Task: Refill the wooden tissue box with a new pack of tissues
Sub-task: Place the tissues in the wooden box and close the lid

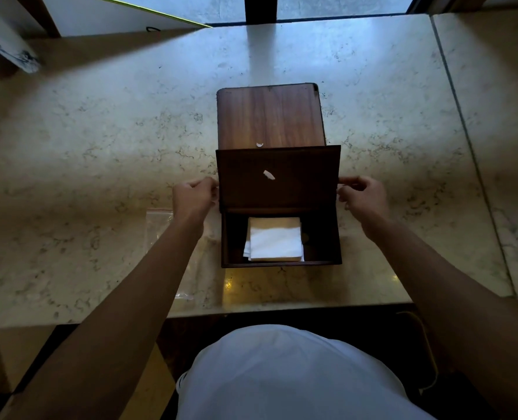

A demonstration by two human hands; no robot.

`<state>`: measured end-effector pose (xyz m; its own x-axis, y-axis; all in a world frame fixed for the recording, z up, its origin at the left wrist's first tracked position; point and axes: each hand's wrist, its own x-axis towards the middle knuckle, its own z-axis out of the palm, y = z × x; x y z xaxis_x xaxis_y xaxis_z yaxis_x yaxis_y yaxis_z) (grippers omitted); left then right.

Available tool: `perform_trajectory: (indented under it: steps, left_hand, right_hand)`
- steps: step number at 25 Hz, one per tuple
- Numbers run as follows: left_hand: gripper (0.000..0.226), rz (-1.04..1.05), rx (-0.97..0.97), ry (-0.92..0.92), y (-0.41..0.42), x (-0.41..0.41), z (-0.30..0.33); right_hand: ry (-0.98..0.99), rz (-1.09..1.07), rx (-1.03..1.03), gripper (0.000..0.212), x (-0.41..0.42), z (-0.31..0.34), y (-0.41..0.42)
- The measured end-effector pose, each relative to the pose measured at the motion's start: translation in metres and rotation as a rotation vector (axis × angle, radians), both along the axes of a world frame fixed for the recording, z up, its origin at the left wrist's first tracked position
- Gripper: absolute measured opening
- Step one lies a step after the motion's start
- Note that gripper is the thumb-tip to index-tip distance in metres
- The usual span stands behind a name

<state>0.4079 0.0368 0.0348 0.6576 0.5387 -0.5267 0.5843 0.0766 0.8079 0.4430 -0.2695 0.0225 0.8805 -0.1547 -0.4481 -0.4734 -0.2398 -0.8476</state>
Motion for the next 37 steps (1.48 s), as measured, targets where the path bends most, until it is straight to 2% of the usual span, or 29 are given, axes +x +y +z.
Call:
perform_trajectory:
  steps: [5, 8, 12, 17, 21, 25, 30, 33, 35, 37]
  left_hand:
    - [0.031, -0.031, -0.131, 0.017, 0.012, -0.017, 0.013]
    - [0.024, -0.159, -0.170, 0.030, 0.015, -0.029, 0.020]
    - [0.018, -0.289, -0.149, 0.030, 0.025, -0.043, 0.025]
    - [0.010, -0.370, -0.015, 0.076, 0.024, -0.065, 0.020]
    - [0.014, -0.357, 0.077, 0.137, 0.015, -0.076, 0.008]
    - [0.009, -0.405, 0.225, 0.173, 0.004, -0.081, -0.003]
    - [0.014, -0.415, 0.321, 0.172, -0.003, -0.087, -0.008]
    - [0.014, -0.390, 0.276, 0.178, -0.001, -0.085, -0.009]
    - [0.013, -0.353, 0.185, 0.209, -0.001, -0.082, -0.010]
    - [0.023, -0.294, 0.048, 0.272, -0.005, -0.079, -0.011]
  right_hand:
    - [-0.005, -0.027, 0.206, 0.020, -0.014, 0.015, -0.011]
    - [0.019, -0.021, 0.241, 0.029, -0.023, 0.019, -0.014]
    - [0.149, -0.044, 0.319, 0.016, -0.032, 0.022, -0.022]
    - [0.234, -0.026, 0.164, 0.009, -0.050, 0.017, -0.026]
    - [0.185, -0.001, -0.015, 0.004, -0.066, 0.008, -0.023]
    - [0.118, 0.031, -0.169, 0.015, -0.076, 0.004, -0.011]
    - [0.108, 0.104, -0.223, 0.037, -0.079, -0.003, -0.007]
    - [0.119, 0.087, -0.206, 0.035, -0.079, -0.004, -0.009]
    - [0.148, 0.043, -0.160, 0.030, -0.076, -0.003, -0.010]
    - [0.192, 0.049, -0.130, 0.026, -0.074, -0.003, -0.009]
